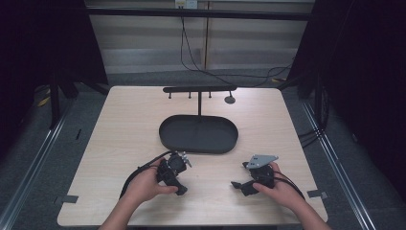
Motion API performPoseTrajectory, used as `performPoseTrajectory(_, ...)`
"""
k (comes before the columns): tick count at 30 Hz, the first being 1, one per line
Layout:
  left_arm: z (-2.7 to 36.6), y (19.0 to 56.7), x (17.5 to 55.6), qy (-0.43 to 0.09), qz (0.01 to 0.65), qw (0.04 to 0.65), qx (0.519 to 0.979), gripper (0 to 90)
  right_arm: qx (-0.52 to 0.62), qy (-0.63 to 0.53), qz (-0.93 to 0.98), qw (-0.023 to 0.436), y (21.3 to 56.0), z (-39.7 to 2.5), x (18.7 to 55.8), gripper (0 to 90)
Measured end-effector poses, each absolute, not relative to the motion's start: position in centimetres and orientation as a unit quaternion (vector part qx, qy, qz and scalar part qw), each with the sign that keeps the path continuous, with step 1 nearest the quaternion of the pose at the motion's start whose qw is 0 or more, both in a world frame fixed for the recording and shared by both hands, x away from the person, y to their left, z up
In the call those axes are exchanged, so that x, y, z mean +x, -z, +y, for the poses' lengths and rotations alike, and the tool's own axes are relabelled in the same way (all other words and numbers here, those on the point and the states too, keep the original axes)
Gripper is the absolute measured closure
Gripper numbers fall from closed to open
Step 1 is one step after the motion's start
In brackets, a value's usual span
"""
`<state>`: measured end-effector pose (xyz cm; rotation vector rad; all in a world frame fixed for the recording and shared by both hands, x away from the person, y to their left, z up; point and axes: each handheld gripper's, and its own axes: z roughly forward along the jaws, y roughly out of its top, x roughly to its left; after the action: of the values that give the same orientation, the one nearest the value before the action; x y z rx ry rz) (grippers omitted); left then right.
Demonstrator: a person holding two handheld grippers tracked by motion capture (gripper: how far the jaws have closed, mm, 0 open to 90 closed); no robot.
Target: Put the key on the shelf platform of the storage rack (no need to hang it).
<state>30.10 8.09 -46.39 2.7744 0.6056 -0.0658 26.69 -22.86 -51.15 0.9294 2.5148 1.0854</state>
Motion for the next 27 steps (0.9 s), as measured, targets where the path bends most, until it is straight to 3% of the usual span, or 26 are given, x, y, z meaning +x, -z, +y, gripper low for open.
performPoseTrajectory(10,7.82,46.79,30.01,0.025,0.211,0.142,0.967,33.1,0.319,-0.372,0.863,0.124,51.15,-22.85,26.69,12.0)
performPoseTrajectory(27,7.14,46.73,29.49,0.010,0.198,0.116,0.973,45.2,0.319,-0.372,0.863,0.124,51.15,-22.85,26.69,12.0)
